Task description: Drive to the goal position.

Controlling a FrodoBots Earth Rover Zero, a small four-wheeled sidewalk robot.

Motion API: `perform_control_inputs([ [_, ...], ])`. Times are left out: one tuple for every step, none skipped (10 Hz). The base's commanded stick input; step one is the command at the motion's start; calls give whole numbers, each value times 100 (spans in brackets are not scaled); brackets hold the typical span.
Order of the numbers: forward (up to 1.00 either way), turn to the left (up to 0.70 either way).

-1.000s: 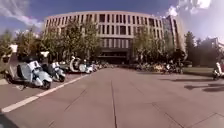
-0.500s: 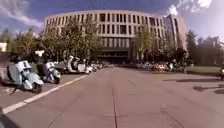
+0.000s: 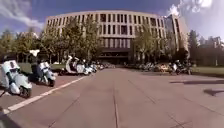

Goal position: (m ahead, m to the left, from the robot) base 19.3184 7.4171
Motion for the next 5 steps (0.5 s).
perform_control_inputs([
  [70,0],
  [70,0],
  [70,0],
  [70,0],
  [70,0],
])
